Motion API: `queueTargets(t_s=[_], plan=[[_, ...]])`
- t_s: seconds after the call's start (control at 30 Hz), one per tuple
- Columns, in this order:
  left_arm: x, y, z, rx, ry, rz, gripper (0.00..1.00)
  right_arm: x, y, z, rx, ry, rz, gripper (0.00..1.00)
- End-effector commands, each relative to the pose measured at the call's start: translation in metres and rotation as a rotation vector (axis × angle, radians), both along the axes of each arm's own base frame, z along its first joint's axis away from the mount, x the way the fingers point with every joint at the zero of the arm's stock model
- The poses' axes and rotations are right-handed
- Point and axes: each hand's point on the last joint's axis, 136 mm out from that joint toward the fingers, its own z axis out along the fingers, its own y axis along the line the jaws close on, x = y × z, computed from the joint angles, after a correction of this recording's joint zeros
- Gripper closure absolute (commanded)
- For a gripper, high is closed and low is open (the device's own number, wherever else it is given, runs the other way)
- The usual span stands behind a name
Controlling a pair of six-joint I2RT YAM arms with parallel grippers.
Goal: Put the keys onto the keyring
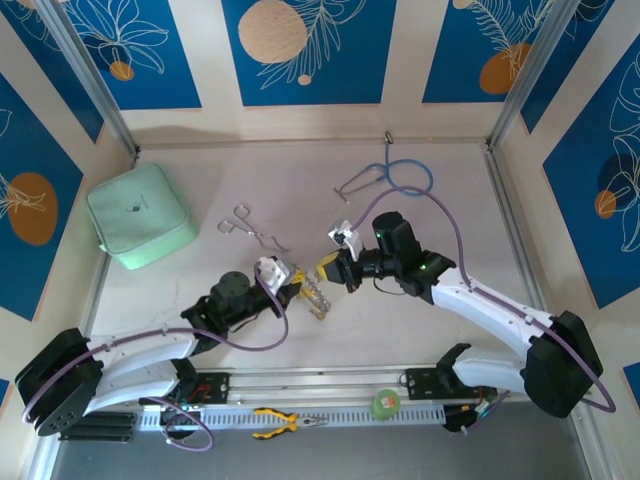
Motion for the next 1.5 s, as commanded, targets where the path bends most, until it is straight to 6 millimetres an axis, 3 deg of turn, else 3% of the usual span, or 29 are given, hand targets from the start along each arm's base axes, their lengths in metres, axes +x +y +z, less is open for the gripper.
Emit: queueTargets(t_s=[0.0,0.33,0.9,1.47], plan=[[-0.003,-0.005,0.020,-0.095,-0.007,-0.025,1.00,-0.003,0.011,0.001,0.014,-0.004,0.041,1.00],[-0.008,-0.009,0.019,-0.098,0.009,-0.061,1.00,-0.008,0.016,-0.004,0.010,-0.036,0.102,1.00],[-0.011,-0.011,0.017,-0.086,0.006,-0.082,1.00,0.004,0.014,-0.004,0.040,0.027,0.065,1.00],[-0.011,-0.012,0.032,-0.153,0.002,-0.081,1.00,0.019,0.013,-0.025,-0.045,0.115,-0.020,1.00]])
